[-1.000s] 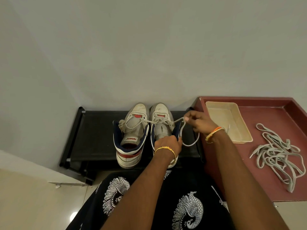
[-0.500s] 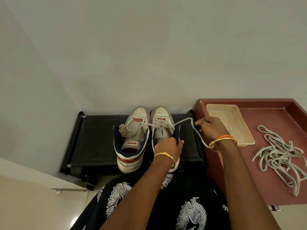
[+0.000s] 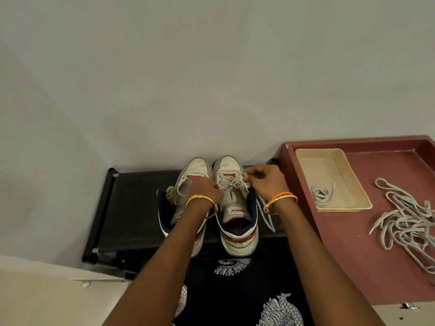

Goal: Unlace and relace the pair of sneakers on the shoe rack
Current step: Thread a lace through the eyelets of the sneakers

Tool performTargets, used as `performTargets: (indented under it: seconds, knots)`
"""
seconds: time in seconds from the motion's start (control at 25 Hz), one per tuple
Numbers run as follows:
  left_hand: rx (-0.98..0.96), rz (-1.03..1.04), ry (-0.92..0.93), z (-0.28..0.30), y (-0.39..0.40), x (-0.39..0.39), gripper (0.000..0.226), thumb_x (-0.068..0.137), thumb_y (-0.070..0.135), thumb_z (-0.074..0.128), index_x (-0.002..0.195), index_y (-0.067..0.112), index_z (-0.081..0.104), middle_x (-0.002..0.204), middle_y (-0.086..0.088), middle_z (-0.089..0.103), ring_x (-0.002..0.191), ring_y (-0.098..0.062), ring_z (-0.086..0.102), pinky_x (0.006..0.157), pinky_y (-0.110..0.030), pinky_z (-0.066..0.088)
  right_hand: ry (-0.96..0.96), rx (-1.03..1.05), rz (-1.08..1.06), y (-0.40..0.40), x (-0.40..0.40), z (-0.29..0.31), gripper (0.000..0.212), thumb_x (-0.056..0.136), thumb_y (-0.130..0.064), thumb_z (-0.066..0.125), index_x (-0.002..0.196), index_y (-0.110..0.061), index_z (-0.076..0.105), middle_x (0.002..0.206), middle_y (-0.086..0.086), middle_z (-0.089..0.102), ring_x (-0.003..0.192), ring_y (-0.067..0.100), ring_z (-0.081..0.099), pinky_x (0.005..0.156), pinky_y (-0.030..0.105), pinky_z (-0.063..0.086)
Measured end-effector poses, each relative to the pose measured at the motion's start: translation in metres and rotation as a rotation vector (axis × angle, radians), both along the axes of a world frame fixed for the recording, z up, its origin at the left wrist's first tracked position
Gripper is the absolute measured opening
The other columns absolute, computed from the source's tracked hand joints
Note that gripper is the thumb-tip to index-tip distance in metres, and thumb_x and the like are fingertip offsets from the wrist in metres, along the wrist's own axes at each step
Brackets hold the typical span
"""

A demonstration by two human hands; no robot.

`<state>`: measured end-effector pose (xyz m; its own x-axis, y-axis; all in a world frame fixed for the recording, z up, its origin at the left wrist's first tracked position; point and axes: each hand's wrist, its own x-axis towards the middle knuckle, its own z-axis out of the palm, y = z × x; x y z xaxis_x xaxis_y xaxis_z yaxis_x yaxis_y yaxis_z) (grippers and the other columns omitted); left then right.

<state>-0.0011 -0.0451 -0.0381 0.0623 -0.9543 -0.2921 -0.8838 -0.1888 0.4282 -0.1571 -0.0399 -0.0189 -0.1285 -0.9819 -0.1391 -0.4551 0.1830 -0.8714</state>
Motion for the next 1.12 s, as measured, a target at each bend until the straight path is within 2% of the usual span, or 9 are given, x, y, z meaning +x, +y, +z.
performTargets:
  seconds: [0.16, 0.28, 0.48, 0.56, 0.64, 0.76, 0.92, 1.0, 1.12]
  knots:
    - [0.133, 0.099, 0.129, -0.006, -0.015, 0.006, 0.027, 0.084, 0.023, 0.062, 0.104, 0.007, 0.071, 0.108, -0.01, 0.068, 0.095, -0.024, 0.057, 0.081, -0.027, 0.043, 0.202, -0.011, 0.109, -0.01, 0.012, -0.009, 0.013, 0.084, -0.019, 0.068, 0.094, -0.015, 0.075, 0.094, 0.006, 0.073, 0.094, 0.022, 0.064, 0.095, 0.041, 0.047]
    - [0.184, 0.114, 0.141, -0.009, -0.018, 0.006, 0.032, 0.083, 0.024, 0.062, 0.107, 0.004, 0.068, 0.111, -0.011, 0.065, 0.097, -0.025, 0.056, 0.08, -0.028, 0.041, 0.467, 0.056, 0.197, -0.008, 0.021, -0.019, 0.017, 0.089, -0.026, 0.061, 0.1, -0.023, 0.073, 0.105, 0.0, 0.07, 0.108, 0.022, 0.056, 0.095, 0.035, 0.029]
    - [0.221, 0.272, 0.235, -0.013, -0.024, 0.01, 0.05, 0.078, 0.015, 0.068, 0.123, -0.002, 0.055, 0.125, -0.018, 0.056, 0.111, -0.032, 0.053, 0.093, -0.036, 0.047, 0.534, -0.015, 0.2, 0.0, 0.029, -0.033, 0.02, 0.09, -0.025, 0.057, 0.104, -0.02, 0.071, 0.112, 0.005, 0.059, 0.11, 0.025, 0.045, 0.09, 0.037, 0.031]
    - [0.239, 0.295, 0.301, -0.014, -0.024, 0.012, 0.043, 0.082, 0.008, 0.063, 0.122, -0.003, 0.054, 0.123, -0.018, 0.056, 0.103, -0.029, 0.054, 0.079, -0.033, 0.05, 0.542, -0.026, 0.196, 0.0, 0.031, -0.035, 0.018, 0.089, -0.026, 0.059, 0.101, -0.021, 0.071, 0.113, 0.005, 0.053, 0.11, 0.024, 0.044, 0.09, 0.037, 0.032]
    - [0.254, 0.33, 0.353, -0.014, -0.023, 0.015, 0.036, 0.083, 0.005, 0.06, 0.118, -0.005, 0.057, 0.113, -0.018, 0.058, 0.09, -0.025, 0.051, 0.063, -0.027, 0.043, 0.556, -0.029, 0.199, 0.0, 0.033, -0.035, 0.016, 0.088, -0.028, 0.061, 0.1, -0.023, 0.072, 0.114, 0.004, 0.05, 0.111, 0.023, 0.043, 0.091, 0.037, 0.031]
    - [0.251, 0.322, 0.371, -0.015, -0.024, 0.017, 0.033, 0.084, 0.007, 0.061, 0.116, -0.004, 0.059, 0.11, -0.016, 0.058, 0.095, -0.026, 0.052, 0.072, -0.027, 0.039, 0.557, -0.022, 0.204, 0.0, 0.036, -0.034, 0.015, 0.088, -0.028, 0.062, 0.099, -0.024, 0.072, 0.114, 0.003, 0.049, 0.111, 0.022, 0.041, 0.093, 0.038, 0.03]
    - [0.259, 0.346, 0.42, -0.021, -0.026, 0.019, 0.038, 0.083, 0.008, 0.063, 0.119, -0.001, 0.056, 0.109, -0.015, 0.057, 0.091, -0.023, 0.049, 0.06, -0.025, 0.037, 0.52, -0.012, 0.184, -0.001, 0.037, -0.035, 0.013, 0.085, -0.028, 0.066, 0.096, -0.026, 0.073, 0.114, 0.001, 0.049, 0.111, 0.021, 0.04, 0.094, 0.039, 0.027]
    - [0.251, 0.305, 0.383, -0.023, -0.027, 0.019, 0.039, 0.084, 0.011, 0.062, 0.121, 0.0, 0.055, 0.116, -0.015, 0.057, 0.095, -0.024, 0.05, 0.07, -0.026, 0.039, 0.519, -0.016, 0.17, 0.0, 0.039, -0.036, 0.015, 0.086, -0.027, 0.065, 0.097, -0.023, 0.073, 0.114, 0.001, 0.049, 0.112, 0.021, 0.04, 0.095, 0.039, 0.027]
    - [0.222, 0.173, 0.271, -0.024, -0.028, 0.021, 0.049, 0.087, 0.02, 0.06, 0.133, 0.005, 0.049, 0.136, -0.013, 0.049, 0.12, -0.028, 0.046, 0.096, -0.031, 0.037, 0.513, -0.027, 0.164, 0.001, 0.045, -0.037, 0.014, 0.086, -0.025, 0.064, 0.095, -0.02, 0.073, 0.115, 0.003, 0.05, 0.112, 0.023, 0.04, 0.094, 0.038, 0.027]
